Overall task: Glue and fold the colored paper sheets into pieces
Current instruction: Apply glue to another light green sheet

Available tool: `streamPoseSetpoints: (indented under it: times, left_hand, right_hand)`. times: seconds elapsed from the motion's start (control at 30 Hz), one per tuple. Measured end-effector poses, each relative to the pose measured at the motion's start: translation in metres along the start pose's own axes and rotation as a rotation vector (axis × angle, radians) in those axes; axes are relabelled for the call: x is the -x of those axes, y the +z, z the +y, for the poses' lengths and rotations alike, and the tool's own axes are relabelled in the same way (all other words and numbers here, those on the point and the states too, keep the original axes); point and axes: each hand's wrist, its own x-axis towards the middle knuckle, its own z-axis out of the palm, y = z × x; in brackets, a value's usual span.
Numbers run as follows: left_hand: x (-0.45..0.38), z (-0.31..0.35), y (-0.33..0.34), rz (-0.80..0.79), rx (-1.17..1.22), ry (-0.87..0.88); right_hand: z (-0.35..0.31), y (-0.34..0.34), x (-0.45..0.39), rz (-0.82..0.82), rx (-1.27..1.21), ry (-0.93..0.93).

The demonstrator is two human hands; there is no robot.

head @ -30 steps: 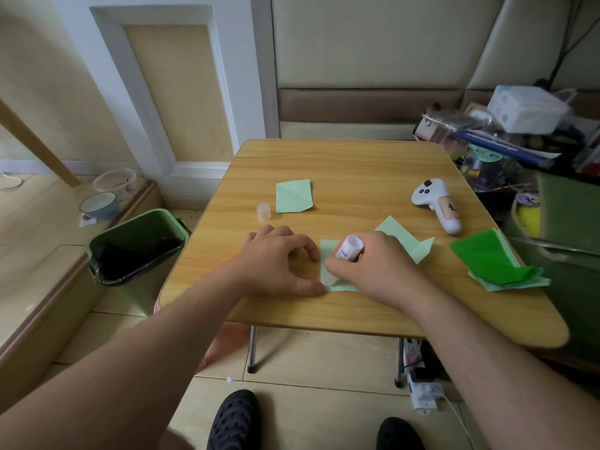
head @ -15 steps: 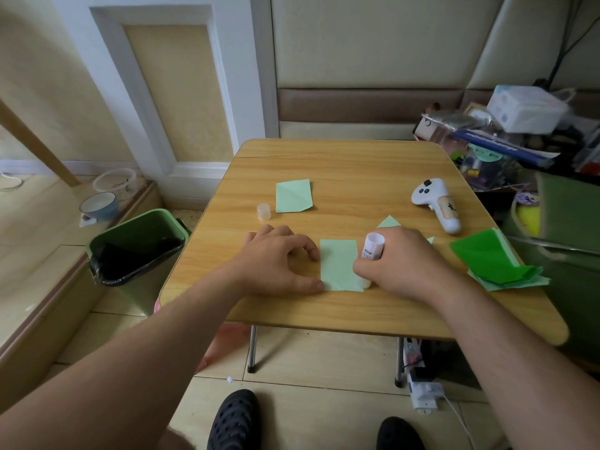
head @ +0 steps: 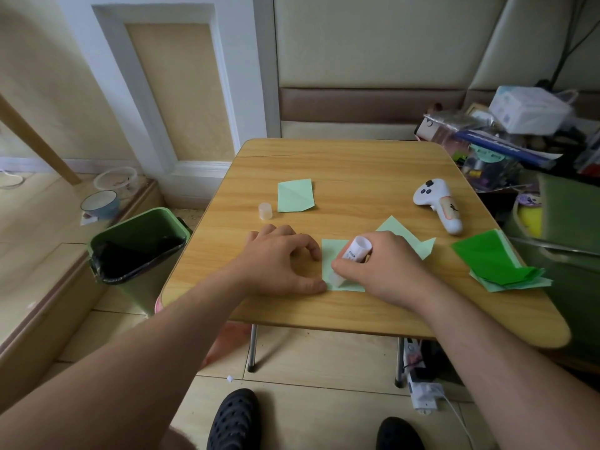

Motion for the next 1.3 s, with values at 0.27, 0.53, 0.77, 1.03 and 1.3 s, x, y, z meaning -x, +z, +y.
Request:
streamPoseSetpoints:
  times: [0.27, 0.53, 0.77, 1.03, 1.3]
  left_hand:
    - [0.000, 0.001, -0.001, -0.004, -0.006, -0.003]
    - [0.001, 0.001, -0.002, -0.008, 0.009, -0.004]
    - [0.001, 0.002, -0.006, -0.045, 0.069, -0.032]
    - [0.000, 0.001, -0.007, -0.075, 0.130, -0.052]
    - [-0.003, -0.005, -0.002, 0.095, 0.258, -0.083]
  right_hand:
    - [0.005, -0.017, 0.004, 0.008, 0.128, 0.009]
    - [0.004, -0.017, 0.003, 0.071, 0.128, -0.007]
    - [-0.007, 0.005, 0.002, 0.016, -0.010, -0.046]
    - [-0.003, -0.006, 0.005, -0.004, 0.068, -0.007]
    - [0.005, -0.025, 0.005, -0.018, 0.141, 0.020]
